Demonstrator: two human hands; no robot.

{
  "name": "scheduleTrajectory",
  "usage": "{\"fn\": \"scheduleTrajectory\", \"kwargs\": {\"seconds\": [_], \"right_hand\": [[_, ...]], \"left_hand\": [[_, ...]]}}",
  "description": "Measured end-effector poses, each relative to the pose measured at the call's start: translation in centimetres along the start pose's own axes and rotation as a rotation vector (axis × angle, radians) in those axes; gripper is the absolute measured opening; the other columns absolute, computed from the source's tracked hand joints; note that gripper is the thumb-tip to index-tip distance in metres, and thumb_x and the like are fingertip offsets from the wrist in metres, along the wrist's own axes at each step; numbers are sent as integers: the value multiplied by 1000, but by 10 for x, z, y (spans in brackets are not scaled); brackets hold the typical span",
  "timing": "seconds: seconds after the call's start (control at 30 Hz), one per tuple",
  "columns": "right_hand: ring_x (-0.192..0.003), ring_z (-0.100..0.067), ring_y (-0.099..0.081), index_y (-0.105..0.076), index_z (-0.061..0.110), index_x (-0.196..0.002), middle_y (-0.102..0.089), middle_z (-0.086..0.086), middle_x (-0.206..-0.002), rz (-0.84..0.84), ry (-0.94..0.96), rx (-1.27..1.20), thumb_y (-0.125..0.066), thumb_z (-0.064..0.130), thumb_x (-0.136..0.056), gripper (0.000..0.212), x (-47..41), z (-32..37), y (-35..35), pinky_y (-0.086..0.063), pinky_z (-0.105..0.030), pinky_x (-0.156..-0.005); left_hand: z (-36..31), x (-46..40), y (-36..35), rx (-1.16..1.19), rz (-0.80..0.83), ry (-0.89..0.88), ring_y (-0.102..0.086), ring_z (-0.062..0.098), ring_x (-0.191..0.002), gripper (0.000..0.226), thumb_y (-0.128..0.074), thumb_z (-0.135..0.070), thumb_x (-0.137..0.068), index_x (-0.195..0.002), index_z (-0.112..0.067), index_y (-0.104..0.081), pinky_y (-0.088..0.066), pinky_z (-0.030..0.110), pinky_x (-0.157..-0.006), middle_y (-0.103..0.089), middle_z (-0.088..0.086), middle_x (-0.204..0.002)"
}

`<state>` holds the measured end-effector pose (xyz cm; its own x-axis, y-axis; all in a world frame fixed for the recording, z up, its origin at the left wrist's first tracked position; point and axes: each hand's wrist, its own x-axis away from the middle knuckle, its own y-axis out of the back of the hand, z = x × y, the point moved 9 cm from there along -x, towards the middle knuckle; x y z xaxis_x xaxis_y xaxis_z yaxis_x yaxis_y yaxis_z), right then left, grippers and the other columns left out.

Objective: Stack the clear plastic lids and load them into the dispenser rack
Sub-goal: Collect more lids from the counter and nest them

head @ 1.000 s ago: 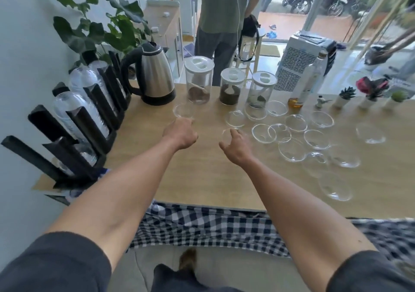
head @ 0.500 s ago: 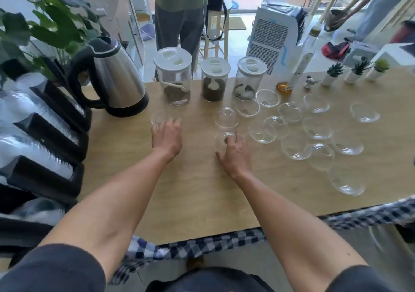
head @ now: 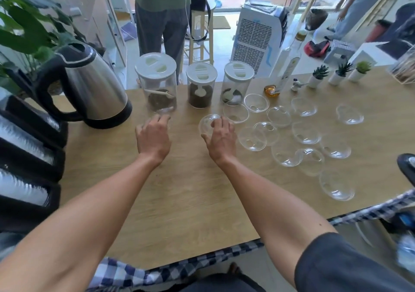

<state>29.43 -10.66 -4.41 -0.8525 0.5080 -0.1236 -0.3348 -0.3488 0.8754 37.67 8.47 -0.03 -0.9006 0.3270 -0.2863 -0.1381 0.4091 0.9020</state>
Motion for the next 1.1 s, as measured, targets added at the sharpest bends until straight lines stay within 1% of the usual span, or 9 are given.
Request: {"fn": "scheduleTrajectory", "kwargs": {"seconds": [0.1,0.2,0.4,0.53,0.67,0.83,0.9,1.0,1.1], "right_hand": [[-141,-33,-39,-54,7,-131,-48,-12,-150,18,-5,-7,-79,31,-89,54,-1,-3,-8,-42,-46,-112],[-135,-32,-43,-52,9,-128,-53,-11,-141,47,21,-46,-79,30,-89,52,2,-5,-13,-43,-43,-109],[-139,-35,-39,-27,7,-155,-52,-16,-147,142,-7,-168,-80,26,-88,88,15,-6,-21,-40,-46,-113],[-143,-36,-39,-26,4,-159,-41,-18,-158,50,4,-128,-74,31,-89,89,22,-10,-4,-35,-46,-119],[-136,-33,-46,-41,5,-150,-49,-15,-150,-85,-17,12,-65,28,-89,70,34,-26,23,-42,-49,-107],[-122,-33,-54,-57,9,-134,-62,-12,-128,-134,-91,234,-66,21,-86,50,44,-63,34,-42,-47,-96],[-115,-32,-55,-62,13,-125,-64,-10,-119,-131,-99,289,-66,20,-86,40,46,-74,36,-41,-46,-93],[-105,-33,-57,-66,15,-116,-66,-9,-109,-109,-86,319,-67,12,-85,32,47,-84,34,-40,-45,-90],[-95,-34,-59,-67,14,-105,-67,-10,-100,-98,-49,366,-67,0,-78,31,46,-86,32,-39,-45,-86]], "left_hand": [[-6,-9,12,233,-58,26,-64,33,-104,35,-48,-13,-103,-133,-21,-63,-50,45,-83,-67,8,-120],[-11,-17,16,480,-81,55,-65,23,-106,33,-50,-14,-104,-133,-17,-64,-53,37,-90,-69,5,-119],[-2,-13,-21,985,26,504,-64,14,-80,24,-54,-12,-103,-124,-16,-64,-63,49,-82,-68,1,-94],[-16,2,-47,1174,104,703,-59,8,-73,27,-50,0,-104,-129,-5,-58,-63,37,-70,-58,3,-87],[-33,15,-71,1196,197,780,-59,3,-50,22,-53,3,-99,-116,-8,-61,-63,38,-71,-57,4,-83],[-40,28,-98,1136,303,865,-66,23,-71,33,-70,-3,-63,-91,-17,-66,-62,52,-86,-64,3,-77],[-35,32,-112,1054,327,895,-71,25,-79,36,-68,-6,-55,-89,-16,-69,-64,47,-80,-68,3,-81],[-30,36,-117,872,317,914,-70,27,-77,28,-63,-9,-71,-97,-9,-73,-59,32,-63,-72,9,-97],[-40,24,-96,517,263,745,-58,37,-121,37,-53,-20,-88,-120,-9,-69,-51,39,-101,-55,16,-138]]}}
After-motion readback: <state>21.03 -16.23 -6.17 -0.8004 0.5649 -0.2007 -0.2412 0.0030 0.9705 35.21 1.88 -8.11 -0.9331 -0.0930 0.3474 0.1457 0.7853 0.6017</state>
